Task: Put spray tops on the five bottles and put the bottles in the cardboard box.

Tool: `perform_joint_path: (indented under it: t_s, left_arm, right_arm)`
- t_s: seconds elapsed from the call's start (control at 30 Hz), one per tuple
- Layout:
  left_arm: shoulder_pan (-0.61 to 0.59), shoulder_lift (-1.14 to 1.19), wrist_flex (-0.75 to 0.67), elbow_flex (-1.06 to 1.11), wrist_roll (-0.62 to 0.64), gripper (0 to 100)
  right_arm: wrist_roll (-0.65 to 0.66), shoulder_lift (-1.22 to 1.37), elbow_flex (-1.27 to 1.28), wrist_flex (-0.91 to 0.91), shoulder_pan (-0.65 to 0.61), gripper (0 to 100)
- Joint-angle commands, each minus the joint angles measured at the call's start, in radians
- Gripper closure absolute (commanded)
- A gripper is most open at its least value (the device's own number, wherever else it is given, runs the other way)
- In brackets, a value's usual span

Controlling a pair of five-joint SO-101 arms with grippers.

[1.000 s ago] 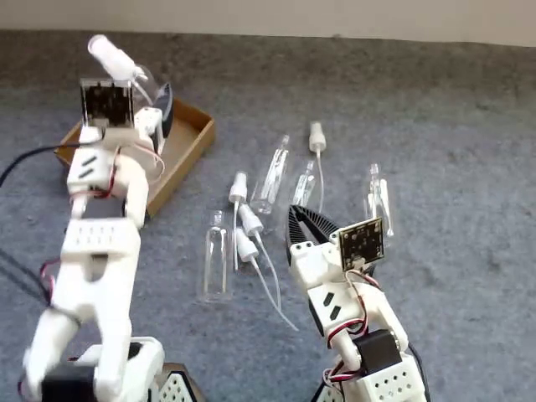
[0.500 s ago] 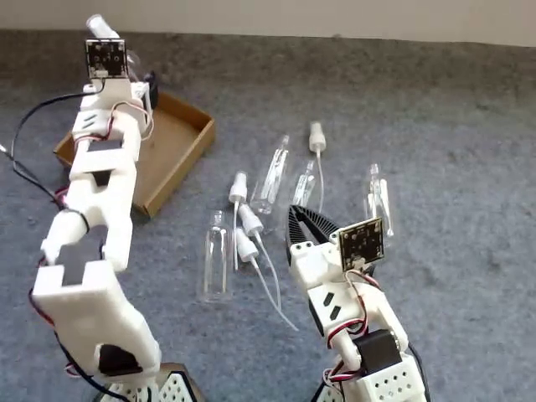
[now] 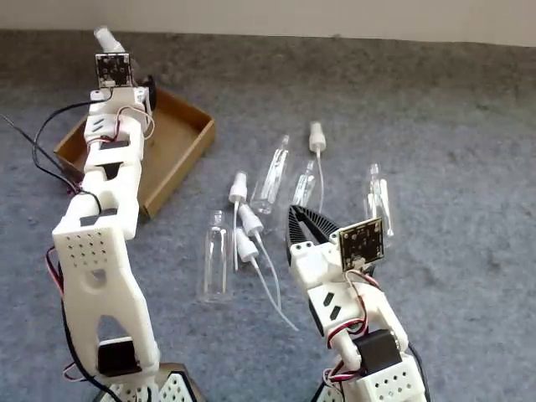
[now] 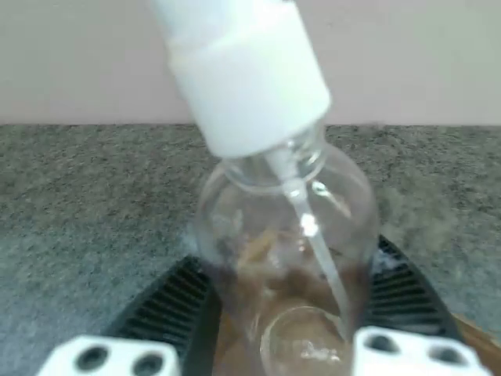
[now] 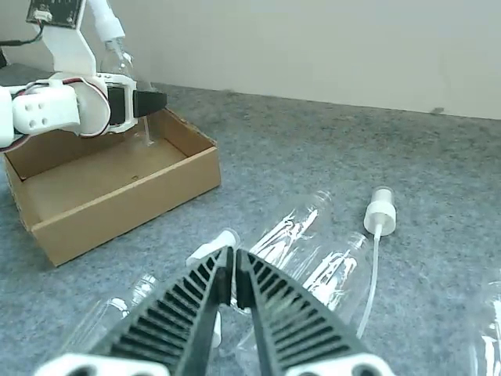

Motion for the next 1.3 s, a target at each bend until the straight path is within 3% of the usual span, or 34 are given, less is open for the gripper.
perform_joint_path:
  t_s: [0.0, 0.93, 1.27]
  left_arm:
    - [-0.027, 0.008, -0.031, -0.091, -0.012, 87]
    - [-0.030, 0.038, 0.015, -0.085, -0.012, 86]
    - [-0.031, 0.031, 0.124, -0.088, -0.012, 63]
  right_arm:
    - [-0.002, -0.012, 0.147, 0.002, 0.013, 98.8]
    - [-0.002, -0.012, 0.147, 0.004, 0.013, 98.8]
    - [-0.002, -0.012, 0.147, 0.004, 0.015, 98.8]
